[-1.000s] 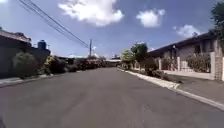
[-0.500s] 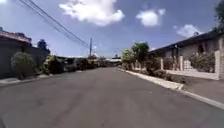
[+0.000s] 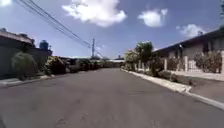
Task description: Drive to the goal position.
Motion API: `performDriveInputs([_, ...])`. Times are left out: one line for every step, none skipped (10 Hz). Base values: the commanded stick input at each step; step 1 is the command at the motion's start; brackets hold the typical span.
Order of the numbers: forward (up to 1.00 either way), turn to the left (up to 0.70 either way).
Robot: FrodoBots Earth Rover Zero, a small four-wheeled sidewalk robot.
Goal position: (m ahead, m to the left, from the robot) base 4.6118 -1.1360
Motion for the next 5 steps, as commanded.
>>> performDriveInputs([0.45,0.0])
performDriveInputs([0.45,0.0])
performDriveInputs([0.45,0.0])
performDriveInputs([0.45,0.0])
performDriveInputs([0.45,0.0])
